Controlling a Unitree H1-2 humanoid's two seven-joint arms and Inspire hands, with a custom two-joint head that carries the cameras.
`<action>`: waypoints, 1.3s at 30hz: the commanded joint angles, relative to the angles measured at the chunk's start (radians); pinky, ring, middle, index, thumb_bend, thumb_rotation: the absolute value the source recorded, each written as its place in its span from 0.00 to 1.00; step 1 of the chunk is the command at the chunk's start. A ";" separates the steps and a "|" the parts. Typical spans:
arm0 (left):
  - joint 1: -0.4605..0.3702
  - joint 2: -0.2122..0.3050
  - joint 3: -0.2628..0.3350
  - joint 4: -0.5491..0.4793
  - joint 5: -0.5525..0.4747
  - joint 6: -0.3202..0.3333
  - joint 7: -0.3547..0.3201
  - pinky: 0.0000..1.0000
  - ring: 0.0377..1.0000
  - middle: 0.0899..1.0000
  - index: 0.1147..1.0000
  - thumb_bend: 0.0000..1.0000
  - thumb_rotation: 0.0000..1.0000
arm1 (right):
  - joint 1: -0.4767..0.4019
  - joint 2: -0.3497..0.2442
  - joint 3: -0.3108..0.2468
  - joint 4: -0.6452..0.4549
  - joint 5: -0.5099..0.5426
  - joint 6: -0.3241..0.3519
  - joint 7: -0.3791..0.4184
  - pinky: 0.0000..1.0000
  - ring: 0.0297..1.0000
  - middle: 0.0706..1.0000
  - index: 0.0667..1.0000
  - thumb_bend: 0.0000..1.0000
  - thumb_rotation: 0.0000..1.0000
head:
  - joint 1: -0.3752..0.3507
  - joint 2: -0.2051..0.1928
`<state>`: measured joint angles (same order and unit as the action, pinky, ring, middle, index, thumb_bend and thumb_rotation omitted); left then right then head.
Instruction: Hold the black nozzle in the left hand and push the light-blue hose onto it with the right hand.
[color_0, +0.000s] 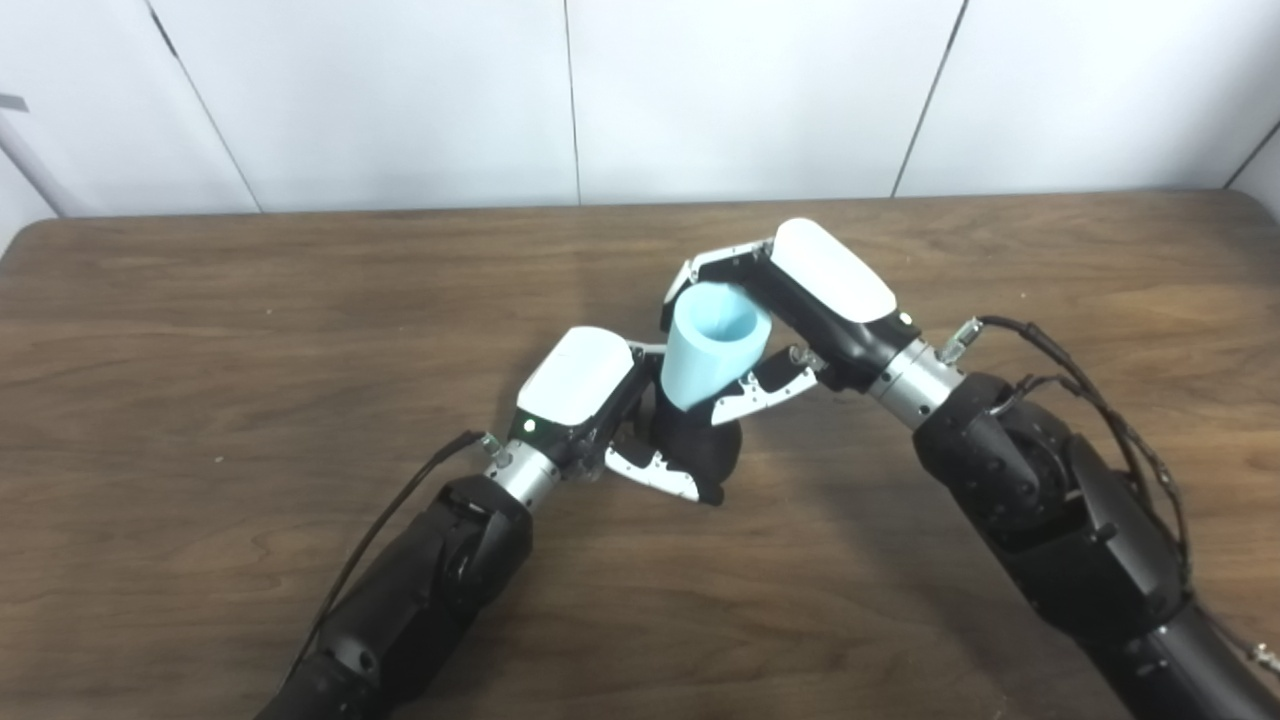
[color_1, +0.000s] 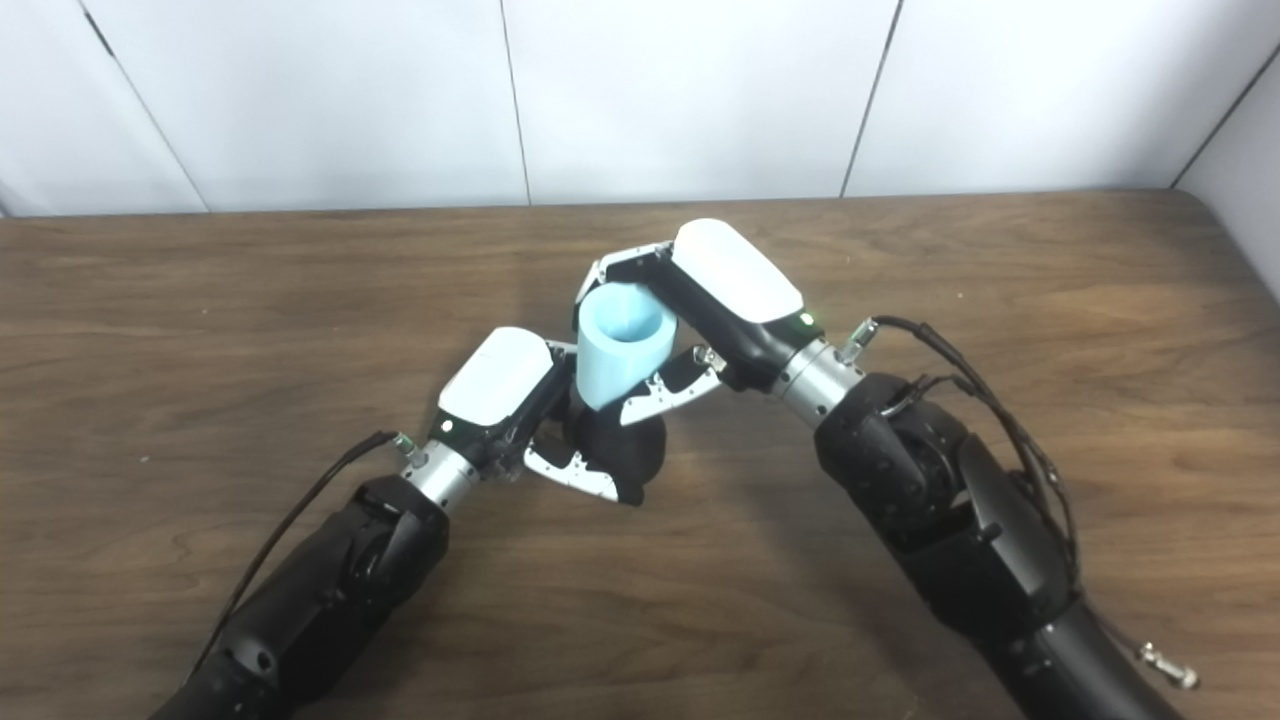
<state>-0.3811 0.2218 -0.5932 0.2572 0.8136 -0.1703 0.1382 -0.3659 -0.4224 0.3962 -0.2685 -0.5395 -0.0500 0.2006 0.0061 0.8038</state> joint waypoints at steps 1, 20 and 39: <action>0.063 0.014 -0.045 0.046 0.015 0.025 -0.120 0.22 0.31 0.34 0.45 0.52 0.00 | 0.030 -0.031 0.049 0.021 -0.050 -0.035 0.095 0.27 0.33 0.40 0.47 0.53 0.00 | 0.001 0.001; 0.064 0.013 -0.048 0.057 0.012 0.026 -0.111 0.22 0.30 0.34 0.45 0.52 0.00 | 0.038 -0.032 0.039 0.014 -0.102 0.048 0.124 0.32 0.39 0.41 0.49 0.52 0.00 | -0.004 -0.013; 0.064 0.016 -0.052 0.070 0.012 0.017 -0.105 0.21 0.30 0.38 0.43 0.52 0.00 | 0.036 0.036 -0.124 -0.096 0.052 0.295 0.208 0.78 0.98 1.00 1.00 1.00 0.50 | -0.004 -0.019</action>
<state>-0.3826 0.2200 -0.5961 0.2617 0.7963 -0.1719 0.1386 -0.2937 -0.3827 0.2968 -0.3323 -0.4972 0.2517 0.4212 0.0015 0.7839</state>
